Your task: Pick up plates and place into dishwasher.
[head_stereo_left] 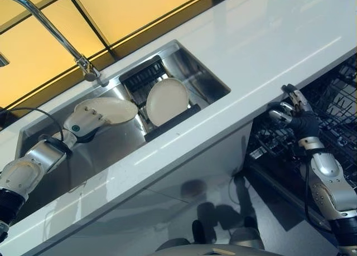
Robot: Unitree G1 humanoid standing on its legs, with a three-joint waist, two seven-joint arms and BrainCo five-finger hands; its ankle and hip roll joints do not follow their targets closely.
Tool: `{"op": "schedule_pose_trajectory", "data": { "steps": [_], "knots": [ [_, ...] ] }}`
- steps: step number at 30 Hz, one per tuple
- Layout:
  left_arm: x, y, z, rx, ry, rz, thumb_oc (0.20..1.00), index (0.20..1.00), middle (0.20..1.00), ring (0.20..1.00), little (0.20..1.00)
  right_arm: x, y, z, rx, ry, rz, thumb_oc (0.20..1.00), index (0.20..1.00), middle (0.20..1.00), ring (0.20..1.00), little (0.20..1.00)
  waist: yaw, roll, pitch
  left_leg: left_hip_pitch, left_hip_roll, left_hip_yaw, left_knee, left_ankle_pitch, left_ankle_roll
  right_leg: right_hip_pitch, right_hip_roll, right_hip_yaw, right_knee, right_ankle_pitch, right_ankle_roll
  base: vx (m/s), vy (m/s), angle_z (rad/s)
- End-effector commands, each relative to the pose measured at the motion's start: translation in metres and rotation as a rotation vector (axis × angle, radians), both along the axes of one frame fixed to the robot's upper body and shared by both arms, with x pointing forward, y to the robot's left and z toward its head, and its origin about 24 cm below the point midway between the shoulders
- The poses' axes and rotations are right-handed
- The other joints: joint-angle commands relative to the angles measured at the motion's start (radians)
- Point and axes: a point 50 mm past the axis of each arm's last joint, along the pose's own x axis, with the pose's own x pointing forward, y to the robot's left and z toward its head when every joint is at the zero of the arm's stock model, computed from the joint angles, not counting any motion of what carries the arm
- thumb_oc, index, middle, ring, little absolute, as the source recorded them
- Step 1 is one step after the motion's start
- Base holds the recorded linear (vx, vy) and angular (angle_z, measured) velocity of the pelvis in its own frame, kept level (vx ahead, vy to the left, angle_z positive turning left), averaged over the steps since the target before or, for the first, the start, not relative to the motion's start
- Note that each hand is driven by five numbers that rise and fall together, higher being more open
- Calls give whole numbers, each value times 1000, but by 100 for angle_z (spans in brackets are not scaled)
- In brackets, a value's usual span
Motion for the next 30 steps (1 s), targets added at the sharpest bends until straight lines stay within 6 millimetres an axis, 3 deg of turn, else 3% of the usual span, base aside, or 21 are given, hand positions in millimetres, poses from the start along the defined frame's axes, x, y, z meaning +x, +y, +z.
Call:
{"op": "schedule_pose_trajectory", "data": {
  "steps": [1,6,11,15,21,30],
  "knots": [
    [0,29,52,46,-144,87,200,200,200,200,200,-1,12,-5,3,22,67,1000,1000,1000,1000,1000,72,-60,-83,-32,-14,-21,106,-129,-17,-135,-59,-31,100,6,43,-76,-33,1],
    [-2,31,64,2,-201,79,200,200,200,200,200,-1,13,-6,18,15,64,1000,1000,1000,1000,1000,87,-80,-93,-32,-6,-29,102,-130,-18,-130,-54,-40,90,9,43,-37,-29,8],
    [-4,21,89,-203,-353,-20,200,200,200,200,200,0,18,3,12,-51,97,1000,1000,1000,1000,1000,111,-112,-106,-35,6,-36,97,-132,-19,-126,-48,-57,82,12,44,-60,-65,3],
    [-9,-4,104,-394,-474,-175,200,200,200,200,200,2,27,22,-14,-166,124,1000,1000,1000,1000,1000,147,-148,-125,-33,14,-53,77,-130,-16,-118,-38,-79,67,16,43,-78,-91,6],
    [-13,-26,110,-493,-519,-281,200,200,200,200,200,1,29,56,-69,-335,113,1000,1000,1000,1000,1000,167,-182,-160,-32,28,-59,52,-114,-16,-115,-23,-100,54,26,42,-66,-69,7],
    [-27,-58,122,-685,-458,-456,200,200,200,200,200,-17,26,98,-145,-547,113,1000,1000,1000,1000,1000,170,-201,-191,-17,37,-53,32,-112,-14,-96,-3,-103,50,17,33,-53,-18,3]
  ]
}}
